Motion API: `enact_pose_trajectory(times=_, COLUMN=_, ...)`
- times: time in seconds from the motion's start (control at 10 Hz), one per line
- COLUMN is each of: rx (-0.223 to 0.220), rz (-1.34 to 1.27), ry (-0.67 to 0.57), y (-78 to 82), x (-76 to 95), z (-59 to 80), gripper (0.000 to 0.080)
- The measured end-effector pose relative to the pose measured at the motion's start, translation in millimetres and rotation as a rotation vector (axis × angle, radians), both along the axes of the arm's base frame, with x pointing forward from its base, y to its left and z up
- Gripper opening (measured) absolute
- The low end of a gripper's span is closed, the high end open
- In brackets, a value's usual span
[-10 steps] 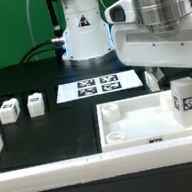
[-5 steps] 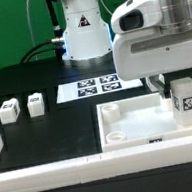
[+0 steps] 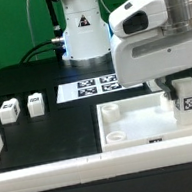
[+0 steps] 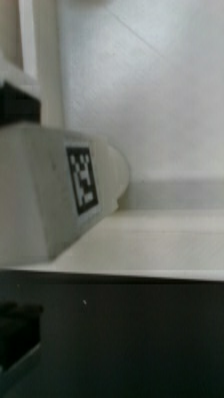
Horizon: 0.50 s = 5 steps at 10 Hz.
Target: Assemble one leg
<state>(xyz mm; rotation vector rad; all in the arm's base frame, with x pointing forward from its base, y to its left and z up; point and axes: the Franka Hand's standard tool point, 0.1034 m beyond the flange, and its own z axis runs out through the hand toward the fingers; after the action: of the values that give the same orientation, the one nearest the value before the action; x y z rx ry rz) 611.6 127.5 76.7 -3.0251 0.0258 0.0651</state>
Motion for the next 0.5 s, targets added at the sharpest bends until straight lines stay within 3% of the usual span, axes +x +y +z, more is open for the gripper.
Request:
enact_pose_trajectory(times=0.1, rx=-0.004, rz=-0.003, ry=0.000, y=-3.6, x=0.6, z=-0.2, gripper=0.0315)
enact_pose_trajectory(times=0.5, rx=-0.006, rz=-0.017, ry=0.001, y=-5.9, x=1.0, z=-0.4, gripper=0.0314)
